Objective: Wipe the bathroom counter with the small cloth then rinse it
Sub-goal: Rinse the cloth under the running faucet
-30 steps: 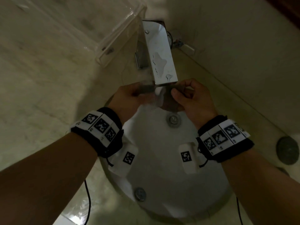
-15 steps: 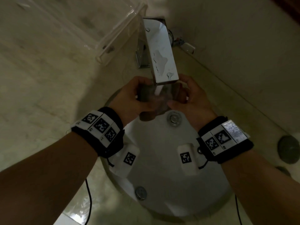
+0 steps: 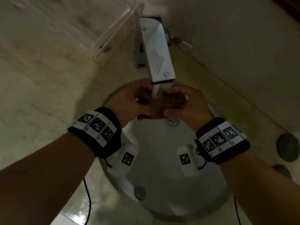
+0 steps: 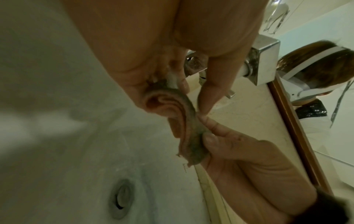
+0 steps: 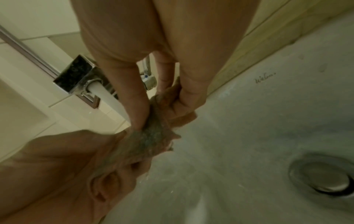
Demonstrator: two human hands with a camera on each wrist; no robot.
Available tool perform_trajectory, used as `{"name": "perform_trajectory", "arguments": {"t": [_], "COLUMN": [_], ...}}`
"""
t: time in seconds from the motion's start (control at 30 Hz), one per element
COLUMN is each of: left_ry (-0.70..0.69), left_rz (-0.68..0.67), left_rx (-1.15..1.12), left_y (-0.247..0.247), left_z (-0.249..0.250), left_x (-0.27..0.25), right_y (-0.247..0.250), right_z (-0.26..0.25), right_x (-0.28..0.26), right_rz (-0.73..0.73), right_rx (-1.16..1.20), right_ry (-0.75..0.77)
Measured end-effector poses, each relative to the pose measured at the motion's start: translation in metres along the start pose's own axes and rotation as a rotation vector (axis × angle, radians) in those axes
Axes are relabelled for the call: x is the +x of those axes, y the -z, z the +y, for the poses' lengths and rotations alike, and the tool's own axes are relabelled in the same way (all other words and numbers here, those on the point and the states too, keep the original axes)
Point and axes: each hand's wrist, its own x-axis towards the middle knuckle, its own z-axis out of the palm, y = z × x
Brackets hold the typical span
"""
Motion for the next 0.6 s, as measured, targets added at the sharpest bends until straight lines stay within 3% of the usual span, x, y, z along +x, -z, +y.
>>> {"name": "perform_trajectory", "arguments": {"t": [0.1, 0.17, 0.33, 0.5, 0.6], "left_ry": [0.025, 0.007, -0.012, -0.003, -0.070], "left_rz": [0.093, 0.109, 0.045, -0.077, -0.079], "left_rx": [0.020, 0.160, 0.418, 0.277, 0.440], "left_y": [0.000, 0.000, -0.004, -0.012, -0.011], "left_z": [-0.002, -0.001, 0.005, 0.007, 0.009], "left_x": [0.004, 0.006, 0.005, 0.003, 0.004], "right_y": [0.001, 0.000, -0.004, -0.011, -0.014], "right_z": [0.000, 0.000, -0.001, -0.011, -0.011], "right_x": [-0.002, -0.003, 0.003, 0.005, 0.007], "right_rz": [-0.023, -0.038, -0.043, -0.119, -0.037], "right_rx": [-0.014, -0.055, -0.227, -0.287, -0.290], "right_ry": [-0.023, -0.040, -0.007, 0.055, 0.060]}}
